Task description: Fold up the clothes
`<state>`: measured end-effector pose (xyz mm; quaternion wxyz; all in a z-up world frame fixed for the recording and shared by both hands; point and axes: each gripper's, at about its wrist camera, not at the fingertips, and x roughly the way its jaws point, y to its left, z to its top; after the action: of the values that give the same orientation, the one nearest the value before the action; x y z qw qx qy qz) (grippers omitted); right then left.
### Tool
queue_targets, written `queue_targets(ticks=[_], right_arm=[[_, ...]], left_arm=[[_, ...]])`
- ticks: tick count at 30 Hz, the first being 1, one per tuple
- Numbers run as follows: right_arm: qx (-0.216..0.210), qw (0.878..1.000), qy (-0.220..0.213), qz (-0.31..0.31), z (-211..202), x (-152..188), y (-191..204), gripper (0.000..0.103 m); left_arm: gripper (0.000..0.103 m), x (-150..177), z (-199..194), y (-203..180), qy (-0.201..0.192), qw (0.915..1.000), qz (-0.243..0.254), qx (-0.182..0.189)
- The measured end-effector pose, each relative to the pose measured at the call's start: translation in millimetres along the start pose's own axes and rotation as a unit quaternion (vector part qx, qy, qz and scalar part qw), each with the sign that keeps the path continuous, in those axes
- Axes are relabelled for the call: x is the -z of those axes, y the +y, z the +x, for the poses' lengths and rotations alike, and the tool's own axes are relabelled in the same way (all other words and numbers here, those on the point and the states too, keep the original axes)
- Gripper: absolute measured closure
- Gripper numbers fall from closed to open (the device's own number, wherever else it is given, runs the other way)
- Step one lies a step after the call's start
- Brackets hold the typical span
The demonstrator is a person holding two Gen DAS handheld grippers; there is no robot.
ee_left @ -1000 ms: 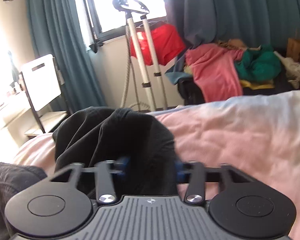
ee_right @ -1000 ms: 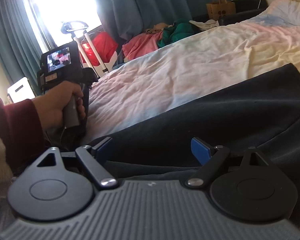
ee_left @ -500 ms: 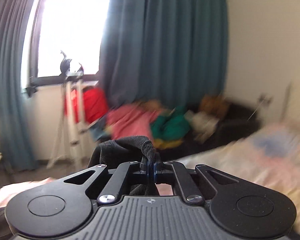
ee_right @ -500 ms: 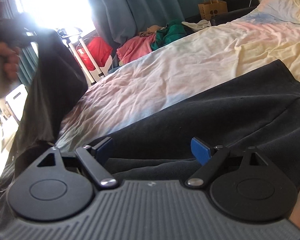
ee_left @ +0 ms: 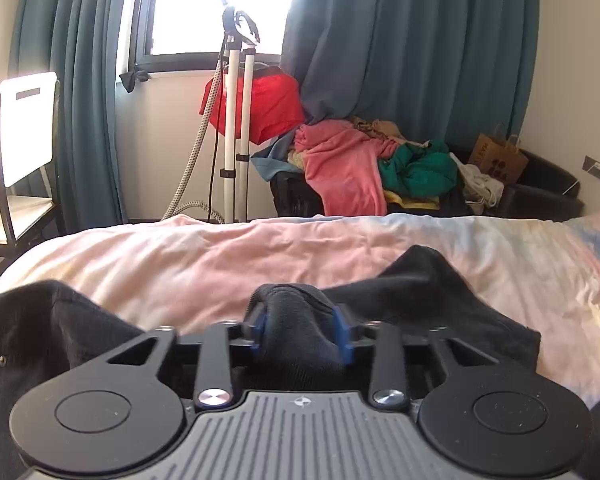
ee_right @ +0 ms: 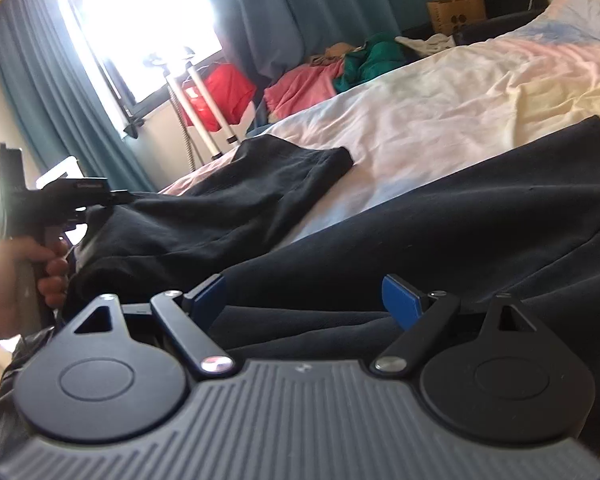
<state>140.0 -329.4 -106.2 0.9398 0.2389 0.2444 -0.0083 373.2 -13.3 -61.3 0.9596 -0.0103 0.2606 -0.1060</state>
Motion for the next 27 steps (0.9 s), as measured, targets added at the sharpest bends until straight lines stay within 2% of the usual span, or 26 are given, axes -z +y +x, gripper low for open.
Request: queue_targets(ticks=[1, 4, 10, 14, 19, 21, 24, 27], right_arm=[[-0.009, 1.0, 0.0, 0.002, 0, 0, 1, 0.017], [-0.037, 0.999, -0.004, 0.017, -3, 0, 1, 0.017], [-0.074, 0.997, -0.004, 0.025, -12, -1, 7, 0.017], [-0.085, 0.996, -0.004, 0.016, -24, -2, 14, 0.017], [-0.101, 0.995, -0.006, 0.01, -46, -3, 22, 0.016], [-0.116, 0.993, 0.006, 0.025, -51, -2, 22, 0.016], [-0.134, 0.989, 0.025, 0.057, -53, -3, 19, 0.017], [-0.137, 0.981, 0.057, 0.124, -35, -17, 11, 0.022]], left_arm=[[0.04, 5, -9, 0, -0.008, 1.0, 0.0, -0.002], [0.025, 18, -54, 4, -0.036, 0.9992, -0.011, -0.012], [0.019, 40, -185, -3, -0.065, 0.9971, -0.036, -0.015], [0.017, 62, -252, -10, -0.07, 0.9944, -0.079, -0.004], [0.017, 86, -288, -16, -0.068, 0.9926, -0.1, -0.014], [0.017, 98, -294, -13, -0.062, 0.9912, -0.117, -0.006], [0.017, 114, -297, -7, -0.051, 0.989, -0.139, -0.001], [0.016, 123, -295, 0, -0.046, 0.988, -0.147, 0.01]])
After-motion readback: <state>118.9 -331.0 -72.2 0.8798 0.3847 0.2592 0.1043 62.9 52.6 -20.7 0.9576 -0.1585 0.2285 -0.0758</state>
